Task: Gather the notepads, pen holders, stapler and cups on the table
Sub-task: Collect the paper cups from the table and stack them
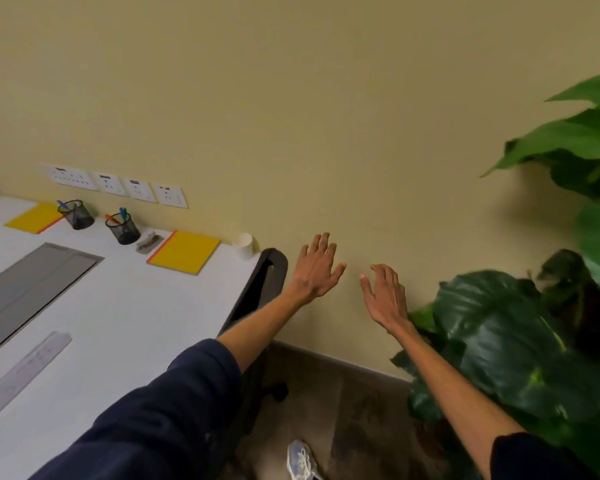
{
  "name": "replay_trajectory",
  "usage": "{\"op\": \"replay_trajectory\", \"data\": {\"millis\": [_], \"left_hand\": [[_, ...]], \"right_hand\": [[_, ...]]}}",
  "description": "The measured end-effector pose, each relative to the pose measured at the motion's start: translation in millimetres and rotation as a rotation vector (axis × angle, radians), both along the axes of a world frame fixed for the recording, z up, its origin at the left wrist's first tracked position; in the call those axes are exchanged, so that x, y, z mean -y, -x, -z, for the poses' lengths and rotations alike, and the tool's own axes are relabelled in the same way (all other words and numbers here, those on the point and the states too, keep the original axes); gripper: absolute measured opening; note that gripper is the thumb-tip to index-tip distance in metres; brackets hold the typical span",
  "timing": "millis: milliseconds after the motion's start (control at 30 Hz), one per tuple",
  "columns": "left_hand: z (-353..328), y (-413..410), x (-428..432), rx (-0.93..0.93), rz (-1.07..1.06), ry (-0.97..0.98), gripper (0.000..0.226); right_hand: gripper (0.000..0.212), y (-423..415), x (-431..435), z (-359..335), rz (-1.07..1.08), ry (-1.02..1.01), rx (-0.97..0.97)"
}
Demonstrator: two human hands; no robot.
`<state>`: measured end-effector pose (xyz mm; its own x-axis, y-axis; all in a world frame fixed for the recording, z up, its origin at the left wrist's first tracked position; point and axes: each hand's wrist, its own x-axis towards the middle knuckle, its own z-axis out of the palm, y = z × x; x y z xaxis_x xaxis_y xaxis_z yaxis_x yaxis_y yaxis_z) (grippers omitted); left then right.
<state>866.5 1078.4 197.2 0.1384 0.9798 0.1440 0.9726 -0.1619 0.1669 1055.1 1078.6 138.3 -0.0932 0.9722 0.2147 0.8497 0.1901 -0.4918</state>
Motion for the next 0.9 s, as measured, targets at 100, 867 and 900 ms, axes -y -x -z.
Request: {"op": "replay_trajectory", "data": {"millis": [100,867,900], "left_hand": [[-8,25,-43,0.091,-0.13,-0.039,0.054],[79,219,-127,0.128,-0.665,0.114,0.047],[84,225,-132,0.14,-0.686,0.125,0.048]], "right_hand": [[0.049,27,-54,-5,-0.064,0.008,0.001],[0.051,248,-238,54,-0.475,0.373,-0.068],[0.05,258,-244,58,-0.476,0.384,-0.062]]}}
